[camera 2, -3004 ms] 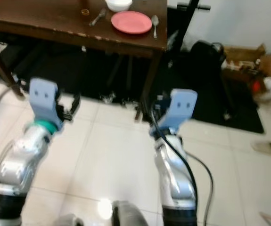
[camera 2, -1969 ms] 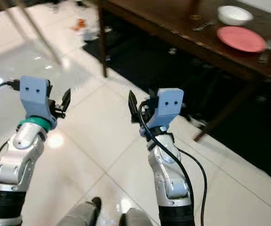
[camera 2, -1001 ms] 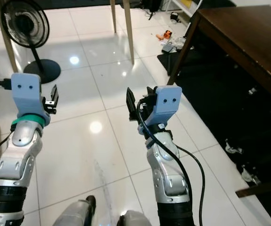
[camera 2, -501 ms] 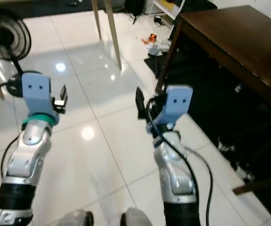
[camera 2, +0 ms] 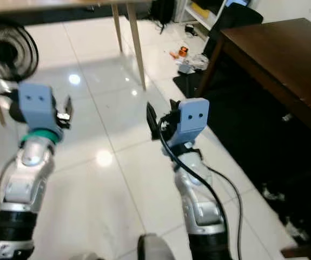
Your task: Setting the table
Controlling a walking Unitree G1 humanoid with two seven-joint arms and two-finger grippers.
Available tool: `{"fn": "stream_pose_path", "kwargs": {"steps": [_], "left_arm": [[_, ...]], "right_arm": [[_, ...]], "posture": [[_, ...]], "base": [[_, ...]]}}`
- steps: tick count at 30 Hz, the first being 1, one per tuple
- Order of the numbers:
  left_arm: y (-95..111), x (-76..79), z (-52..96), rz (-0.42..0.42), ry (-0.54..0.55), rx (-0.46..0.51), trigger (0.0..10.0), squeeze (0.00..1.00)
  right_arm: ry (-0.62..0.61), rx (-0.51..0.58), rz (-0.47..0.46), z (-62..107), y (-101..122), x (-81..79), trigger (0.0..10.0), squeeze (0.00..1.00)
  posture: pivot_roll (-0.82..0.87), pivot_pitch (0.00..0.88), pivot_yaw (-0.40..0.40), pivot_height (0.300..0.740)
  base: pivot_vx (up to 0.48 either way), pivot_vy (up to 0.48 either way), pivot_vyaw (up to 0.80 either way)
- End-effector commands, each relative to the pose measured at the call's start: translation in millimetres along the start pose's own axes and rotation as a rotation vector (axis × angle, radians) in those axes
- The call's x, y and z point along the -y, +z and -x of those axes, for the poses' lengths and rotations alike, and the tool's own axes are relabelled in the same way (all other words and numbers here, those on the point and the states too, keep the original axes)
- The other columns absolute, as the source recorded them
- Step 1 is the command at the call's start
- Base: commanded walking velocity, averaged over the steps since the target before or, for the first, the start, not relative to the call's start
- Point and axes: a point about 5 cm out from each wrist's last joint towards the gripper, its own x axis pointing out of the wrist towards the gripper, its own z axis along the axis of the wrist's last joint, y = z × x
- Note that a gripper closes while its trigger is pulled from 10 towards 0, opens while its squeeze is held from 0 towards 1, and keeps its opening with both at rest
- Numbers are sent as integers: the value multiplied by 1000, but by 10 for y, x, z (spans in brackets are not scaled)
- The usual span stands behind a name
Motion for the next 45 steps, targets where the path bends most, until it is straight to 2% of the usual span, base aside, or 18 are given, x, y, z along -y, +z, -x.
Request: {"fn": "stream_pose_path", "kwargs": {"steps": [1, 4, 5, 7, 8, 9, 12, 14, 15, 17, 19, 21, 25, 30, 45], "left_arm": [[-41, -56, 38, -18, -10, -6, 10000, 0], [-46, -14, 33, -68, -89, 13, 10000, 0], [-46, -14, 33, -68, -89, 13, 10000, 0], [-26, 17, 17, -92, -149, 31, 10000, 0], [-26, 17, 17, -92, -149, 31, 10000, 0], [-20, 31, 14, -94, -175, 34, 10000, 0], [9, 53, 11, -104, -218, 44, 10000, 0], [36, 56, 11, -110, -236, 52, 10000, 0], [36, 56, 11, -110, -236, 52, 10000, 0], [87, 45, 10, -108, -237, 64, 10000, 0], [87, 45, 10, -108, -237, 64, 10000, 0], [128, 35, 28, -108, -231, 79, 10000, 0], [174, 37, 55, -111, -226, 97, 10000, 0], [323, 24, 96, -110, -222, 147, 10000, 0], [364, -30, 107, -104, -189, 152, 10000, 0]], "right_arm": [[-8, -13, 11, 16, -59, 22, 10000, 0], [-158, -29, 153, -20, -99, 414, 10000, 0], [-158, -29, 153, -20, -99, 414, 10000, 0], [-201, -13, 269, -68, -59, 594, 10000, 0], [-201, -13, 269, -68, -59, 594, 10000, 0], [-191, -7, 308, -94, -42, 627, 10000, 0], [-142, 5, 328, -152, -5, 608, 10000, 0], [-79, 9, 316, -189, 2, 511, 10000, 0], [-79, 9, 316, -189, 2, 511, 10000, 0], [-6, 12, 260, -212, -11, 340, 10000, 0], [-6, 12, 260, -212, -11, 340, 10000, 0], [26, 22, 221, -231, -16, 234, 10000, 0], [45, 30, 199, -248, -7, 165, 10000, 0], [62, 62, 223, -307, 38, 152, 10000, 0], [6, 86, 178, -396, 121, 158, 10000, 0]], "posture": [[17, 0, -20, 740], [36, 4, -29, 740], [36, 4, -29, 740], [38, 16, -22, 740], [38, 16, -22, 740], [38, 16, -22, 740], [45, 35, -17, 740], [48, 43, -19, 740], [48, 43, -19, 740], [58, 58, -31, 740], [58, 58, -31, 740], [64, 63, -37, 740], [73, 67, -44, 740], [78, 70, -49, 740], [97, 68, -53, 740]], "base": [[472, 0, 0], [472, 0, 0], [472, 0, 0], [472, 0, 0], [472, 0, 0], [472, 0, 0], [470, 0, 0], [472, 0, 0], [472, 0, 0], [469, 0, 0], [469, 0, 0], [469, 0, 0], [469, 0, 0], [469, 0, 0], [469, 0, 0]]}}
